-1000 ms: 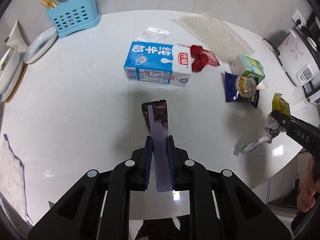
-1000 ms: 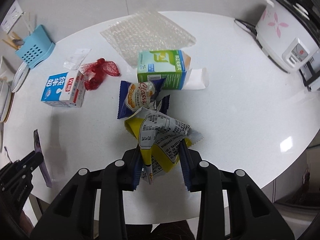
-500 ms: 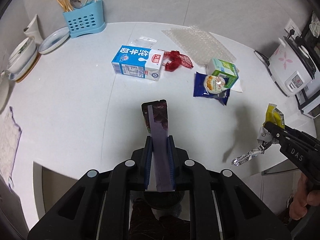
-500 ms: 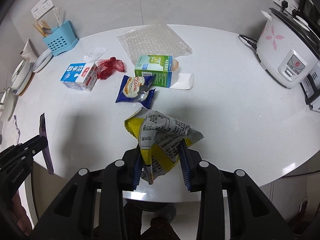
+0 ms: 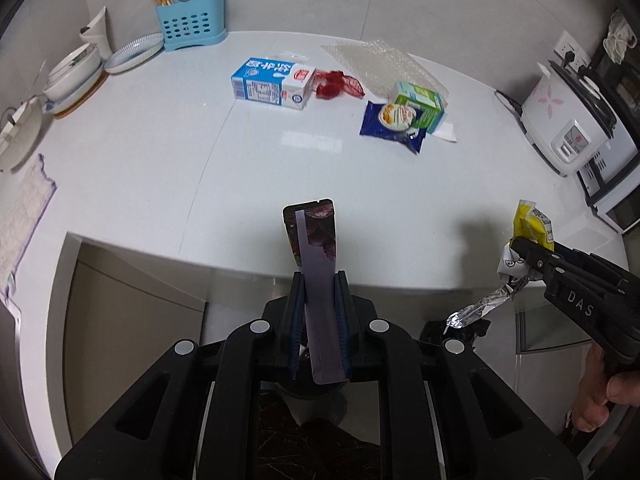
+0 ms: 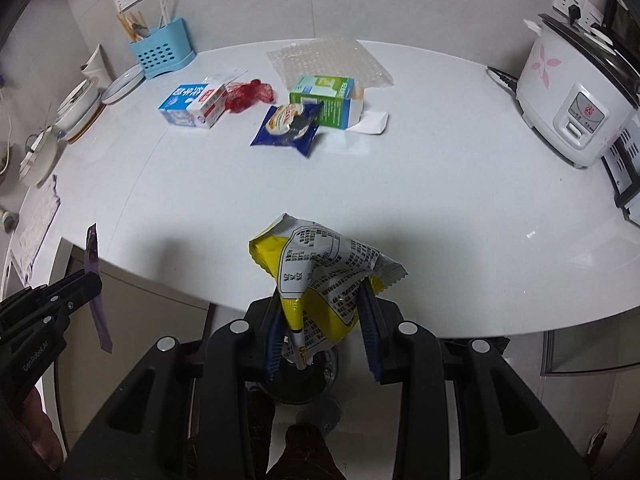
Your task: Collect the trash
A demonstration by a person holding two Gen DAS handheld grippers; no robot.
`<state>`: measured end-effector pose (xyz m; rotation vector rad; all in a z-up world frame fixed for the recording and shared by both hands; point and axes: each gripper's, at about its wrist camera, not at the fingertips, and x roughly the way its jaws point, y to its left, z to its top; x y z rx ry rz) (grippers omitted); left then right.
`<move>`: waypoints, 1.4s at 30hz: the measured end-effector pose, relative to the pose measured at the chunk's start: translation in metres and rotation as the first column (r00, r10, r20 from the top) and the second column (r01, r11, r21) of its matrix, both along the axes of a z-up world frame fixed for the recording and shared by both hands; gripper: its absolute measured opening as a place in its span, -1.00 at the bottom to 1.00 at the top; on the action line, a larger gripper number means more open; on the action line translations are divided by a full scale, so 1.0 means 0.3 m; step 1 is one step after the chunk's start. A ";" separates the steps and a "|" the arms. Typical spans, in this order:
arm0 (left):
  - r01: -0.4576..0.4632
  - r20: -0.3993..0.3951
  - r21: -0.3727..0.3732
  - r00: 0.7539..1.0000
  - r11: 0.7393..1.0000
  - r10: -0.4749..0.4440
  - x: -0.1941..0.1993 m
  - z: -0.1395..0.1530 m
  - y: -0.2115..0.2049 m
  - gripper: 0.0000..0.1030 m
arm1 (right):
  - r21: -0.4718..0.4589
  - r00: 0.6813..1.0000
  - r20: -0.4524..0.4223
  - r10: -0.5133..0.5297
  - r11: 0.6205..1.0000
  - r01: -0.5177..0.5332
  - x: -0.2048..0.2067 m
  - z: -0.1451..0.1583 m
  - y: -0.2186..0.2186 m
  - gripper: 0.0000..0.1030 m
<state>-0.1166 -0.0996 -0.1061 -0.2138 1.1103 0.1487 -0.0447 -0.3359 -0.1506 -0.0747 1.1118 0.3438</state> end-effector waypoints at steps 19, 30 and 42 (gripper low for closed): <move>0.080 -0.055 -0.048 0.995 0.996 -0.082 -0.175 -0.191 0.019 -0.73 | -0.029 0.999 -0.033 0.010 1.000 -0.011 -0.213 -0.167 0.085 -0.39; 0.090 -0.128 -0.072 0.987 0.993 -0.099 -0.210 -0.455 0.056 -0.73 | -0.078 0.996 -0.089 0.031 0.996 -0.038 -0.275 -0.428 0.139 -0.39; 0.108 -0.211 -0.116 0.969 0.987 -0.130 -0.212 -0.899 0.056 -0.73 | -0.098 0.983 -0.184 0.022 0.994 -0.040 -0.277 -0.887 0.190 -0.39</move>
